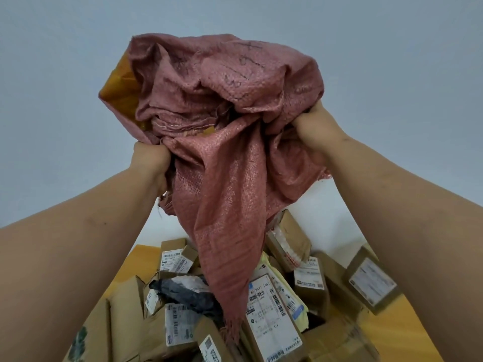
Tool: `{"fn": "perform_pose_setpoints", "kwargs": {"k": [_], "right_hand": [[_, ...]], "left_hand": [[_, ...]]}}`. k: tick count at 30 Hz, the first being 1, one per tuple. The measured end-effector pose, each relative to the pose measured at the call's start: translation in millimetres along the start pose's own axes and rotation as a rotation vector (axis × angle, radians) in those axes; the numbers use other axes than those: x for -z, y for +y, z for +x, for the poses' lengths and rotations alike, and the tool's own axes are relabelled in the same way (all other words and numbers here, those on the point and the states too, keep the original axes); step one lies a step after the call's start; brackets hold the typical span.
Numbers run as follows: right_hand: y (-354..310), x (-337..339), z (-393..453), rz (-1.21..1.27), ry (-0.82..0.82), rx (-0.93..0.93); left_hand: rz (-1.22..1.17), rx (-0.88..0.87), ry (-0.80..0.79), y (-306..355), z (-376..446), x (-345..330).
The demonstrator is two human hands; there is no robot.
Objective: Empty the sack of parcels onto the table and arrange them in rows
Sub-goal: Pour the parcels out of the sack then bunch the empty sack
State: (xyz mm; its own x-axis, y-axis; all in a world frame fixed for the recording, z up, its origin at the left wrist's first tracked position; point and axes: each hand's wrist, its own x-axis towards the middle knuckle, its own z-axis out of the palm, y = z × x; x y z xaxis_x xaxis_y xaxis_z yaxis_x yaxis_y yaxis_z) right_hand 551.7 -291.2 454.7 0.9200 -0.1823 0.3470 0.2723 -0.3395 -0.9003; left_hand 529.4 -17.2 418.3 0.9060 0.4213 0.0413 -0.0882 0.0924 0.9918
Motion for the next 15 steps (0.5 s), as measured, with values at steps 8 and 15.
{"fn": "perform_pose_setpoints", "kwargs": {"k": [8,15], "right_hand": [[-10,1,-13,-0.01,0.126,0.074],[-10,4,-12,-0.103,0.052,0.042]], "left_hand": [[-0.096,-0.148,-0.015,19,6,-3],[-0.053,-0.093,-0.044,19,5,-7]]}}
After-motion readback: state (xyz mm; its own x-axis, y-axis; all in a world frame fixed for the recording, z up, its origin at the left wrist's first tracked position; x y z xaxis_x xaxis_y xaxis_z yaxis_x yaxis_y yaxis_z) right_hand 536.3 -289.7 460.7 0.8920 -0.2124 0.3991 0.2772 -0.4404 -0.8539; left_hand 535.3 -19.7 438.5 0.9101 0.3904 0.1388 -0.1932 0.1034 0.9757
